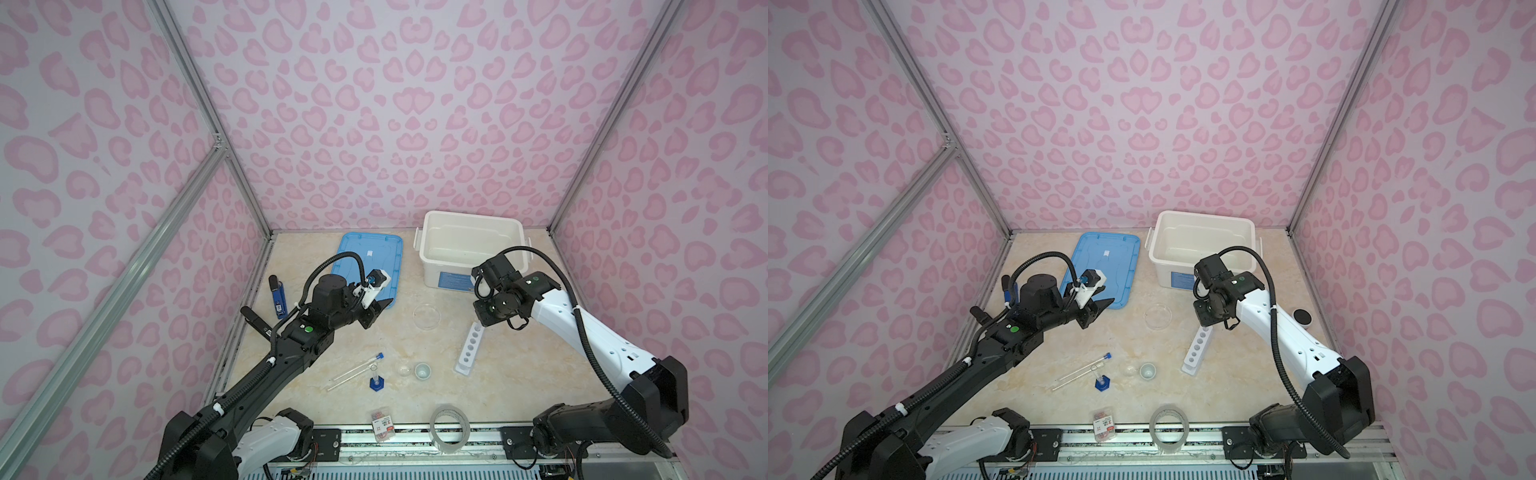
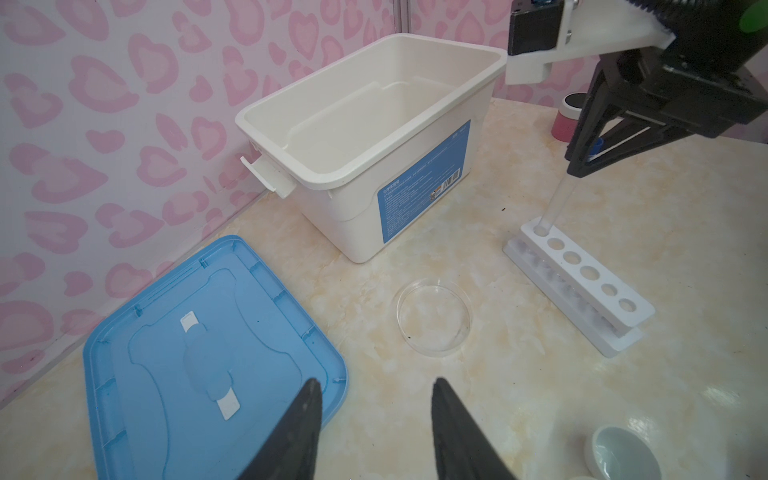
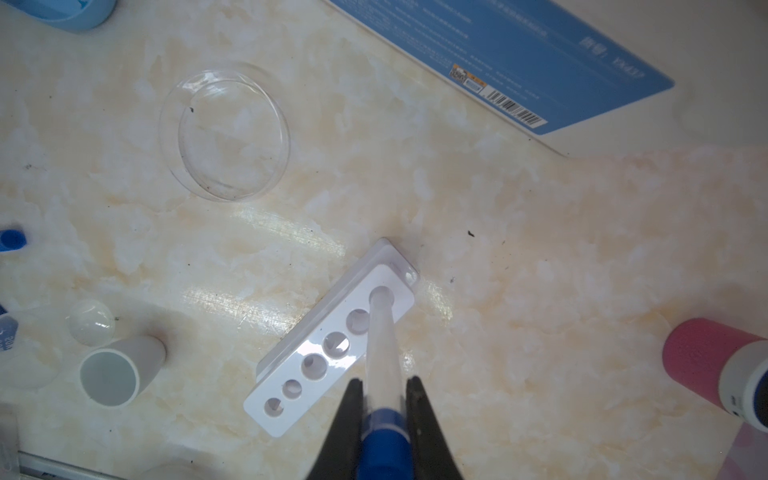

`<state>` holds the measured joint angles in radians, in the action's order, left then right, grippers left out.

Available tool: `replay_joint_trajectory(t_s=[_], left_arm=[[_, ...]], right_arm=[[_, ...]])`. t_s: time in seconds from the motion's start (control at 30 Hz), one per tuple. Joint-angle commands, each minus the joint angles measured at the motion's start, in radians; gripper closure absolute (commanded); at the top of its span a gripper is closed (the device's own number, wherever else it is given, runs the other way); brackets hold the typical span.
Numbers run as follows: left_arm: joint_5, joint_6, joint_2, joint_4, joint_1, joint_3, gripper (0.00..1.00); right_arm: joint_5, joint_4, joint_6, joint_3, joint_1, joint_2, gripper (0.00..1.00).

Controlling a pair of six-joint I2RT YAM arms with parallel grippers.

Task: Organize the chemistry lab equipment
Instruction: 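Lower the tube into a white rack hole with right gripper and release, then lower left gripper onto the second blue-capped test tube and close it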

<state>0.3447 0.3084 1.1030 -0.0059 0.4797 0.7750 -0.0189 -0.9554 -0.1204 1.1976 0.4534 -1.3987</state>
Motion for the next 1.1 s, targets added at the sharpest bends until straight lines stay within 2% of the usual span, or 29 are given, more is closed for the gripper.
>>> replay_joint_trajectory(t_s=[0.0,0.1,0.27,0.37,0.5,0.77,1.07], left_arm=[[0.013,0.003,0.002,-0.001,-0.001,0.014,0.54],[0.011,0.007,0.002,-0.007,-0.001,0.013,0.54],[0.012,0.025,-0.002,-0.038,-0.017,0.000,0.50],[0.029,0.011,-0.003,-0.080,-0.021,0.003,0.49],[-0.001,0.017,-0.024,-0.152,-0.034,-0.016,0.49],[-0.088,0.081,-0.115,-0.357,-0.052,-0.070,0.48],[-0.191,0.185,-0.126,-0.603,-0.053,-0.081,0.48]], right_arm=[[0.012,0.005,-0.002,-0.006,0.001,-0.012,0.83],[0.013,0.004,-0.002,-0.007,-0.001,-0.013,0.80],[0.011,-0.008,-0.001,0.004,0.001,0.001,0.67],[0.020,-0.024,0.013,0.017,0.001,0.013,0.63],[0.028,-0.050,0.031,0.058,0.000,0.023,0.58],[0.026,-0.005,0.066,0.111,-0.011,0.064,0.55],[-0.145,0.172,0.088,0.081,-0.029,0.091,0.54]])
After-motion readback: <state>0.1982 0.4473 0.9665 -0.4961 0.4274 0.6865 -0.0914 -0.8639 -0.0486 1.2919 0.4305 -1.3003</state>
